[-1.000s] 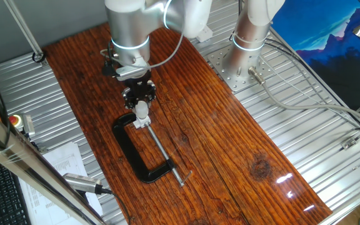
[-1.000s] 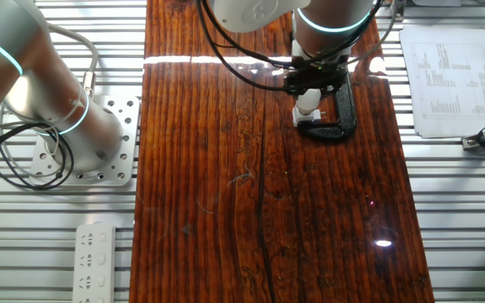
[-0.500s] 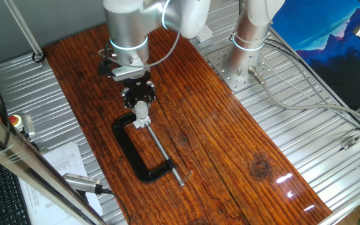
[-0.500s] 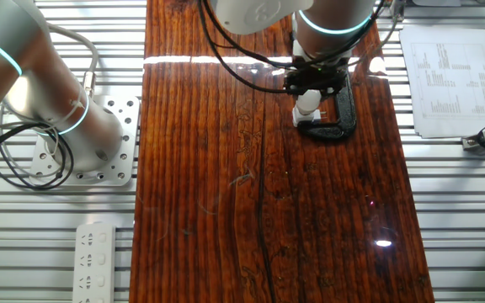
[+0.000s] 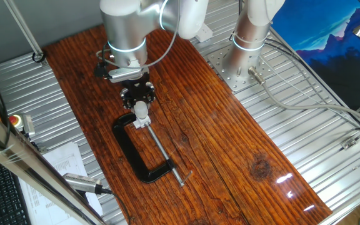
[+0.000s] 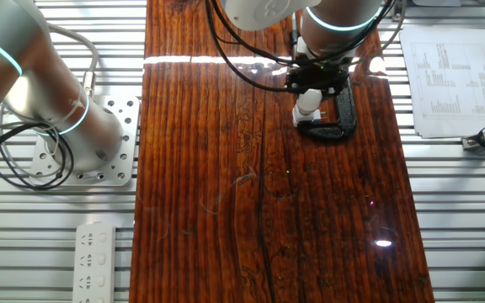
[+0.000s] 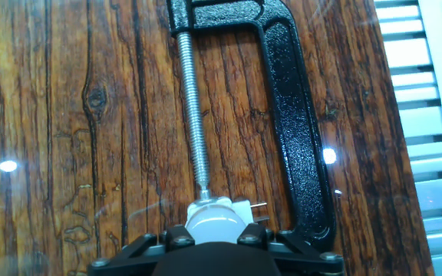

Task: Install the light bulb by rotating it

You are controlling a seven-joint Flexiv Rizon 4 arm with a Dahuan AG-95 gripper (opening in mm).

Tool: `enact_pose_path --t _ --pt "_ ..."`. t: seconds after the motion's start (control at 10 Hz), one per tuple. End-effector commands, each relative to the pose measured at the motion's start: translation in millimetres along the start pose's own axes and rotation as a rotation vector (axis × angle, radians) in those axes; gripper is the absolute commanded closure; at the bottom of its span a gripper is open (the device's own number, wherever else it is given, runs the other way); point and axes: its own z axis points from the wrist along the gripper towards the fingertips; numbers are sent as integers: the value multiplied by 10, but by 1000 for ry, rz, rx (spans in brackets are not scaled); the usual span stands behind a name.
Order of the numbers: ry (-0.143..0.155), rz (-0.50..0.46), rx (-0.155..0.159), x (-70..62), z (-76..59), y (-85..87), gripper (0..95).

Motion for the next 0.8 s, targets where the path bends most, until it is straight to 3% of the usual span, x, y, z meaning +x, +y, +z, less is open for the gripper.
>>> enact_pose_path --t 0.1,0.8 --pt "9 43 5 17 12 -11 760" --pt "19 212 3 28 6 -15 760"
